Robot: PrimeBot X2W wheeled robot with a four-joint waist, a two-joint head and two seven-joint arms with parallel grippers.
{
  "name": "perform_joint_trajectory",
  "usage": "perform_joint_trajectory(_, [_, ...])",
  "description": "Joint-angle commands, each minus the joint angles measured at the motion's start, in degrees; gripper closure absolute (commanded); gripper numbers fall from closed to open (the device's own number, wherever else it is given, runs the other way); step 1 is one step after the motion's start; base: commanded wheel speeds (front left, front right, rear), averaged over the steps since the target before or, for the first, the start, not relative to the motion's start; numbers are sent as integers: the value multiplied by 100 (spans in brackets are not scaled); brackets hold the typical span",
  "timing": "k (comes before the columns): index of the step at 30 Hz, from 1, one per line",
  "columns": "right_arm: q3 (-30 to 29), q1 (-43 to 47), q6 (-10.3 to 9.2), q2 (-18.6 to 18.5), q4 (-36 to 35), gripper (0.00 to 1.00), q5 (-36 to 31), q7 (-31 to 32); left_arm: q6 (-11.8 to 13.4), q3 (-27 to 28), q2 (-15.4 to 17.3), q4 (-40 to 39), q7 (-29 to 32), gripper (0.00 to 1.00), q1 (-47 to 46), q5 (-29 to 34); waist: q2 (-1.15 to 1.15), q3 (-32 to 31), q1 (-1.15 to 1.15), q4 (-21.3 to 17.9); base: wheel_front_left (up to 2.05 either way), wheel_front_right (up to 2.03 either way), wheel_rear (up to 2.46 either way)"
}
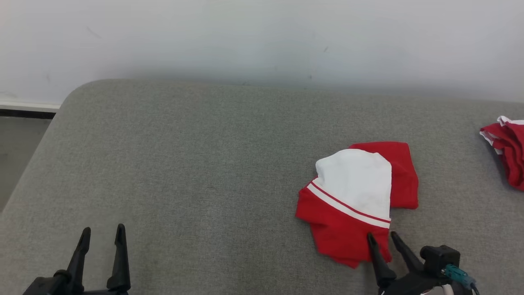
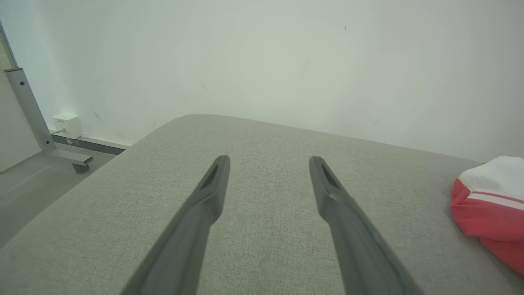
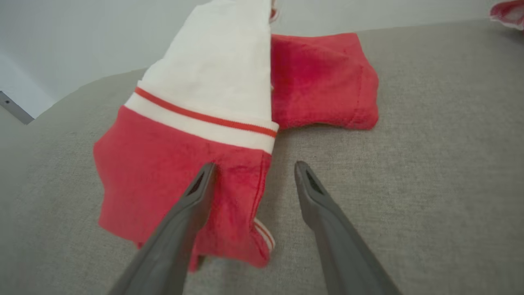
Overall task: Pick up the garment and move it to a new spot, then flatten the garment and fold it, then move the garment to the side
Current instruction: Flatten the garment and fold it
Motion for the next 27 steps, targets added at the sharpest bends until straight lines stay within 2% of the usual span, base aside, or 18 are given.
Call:
perform_joint_trajectory(1, [84,-80,-12,29,39,67,107,-20,-18,43,-16,5,-2,0,-54,21,-1,77,0,111,0,0,0])
perform_joint_trajectory(2, [148,-98,-12,10,63,100,177,-21,-22,53,-21,13,-3,0,-48,24,-1,84,0,118,0,0,0])
perform_joint_trajectory(7, [194,-191,-12,-26,-18,100,372,-24,-25,71,-47,51,-3,0,-61,57,-1,86,0,71,0,0,0])
perform_joint_trajectory(11, [-87,-248,-12,-134,-257,100,235,-23,-32,44,-65,81,-3,0,-118,73,-1,62,0,-3,0,0,0])
perform_joint_trajectory(18, [-544,-705,-12,-548,-591,100,94,-17,-32,-48,-73,141,-3,0,-120,97,-1,-31,0,-105,0,0,0])
perform_joint_trajectory(22, [-378,-1194,-12,-825,-677,100,-41,-19,-33,-125,-53,189,-3,0,-144,77,-1,-97,0,-90,0,0,0])
perform_joint_trajectory(27, [256,-2066,-12,-936,-602,100,-319,-19,-27,-227,-37,243,-3,0,-167,35,-1,-175,0,16,0,0,0])
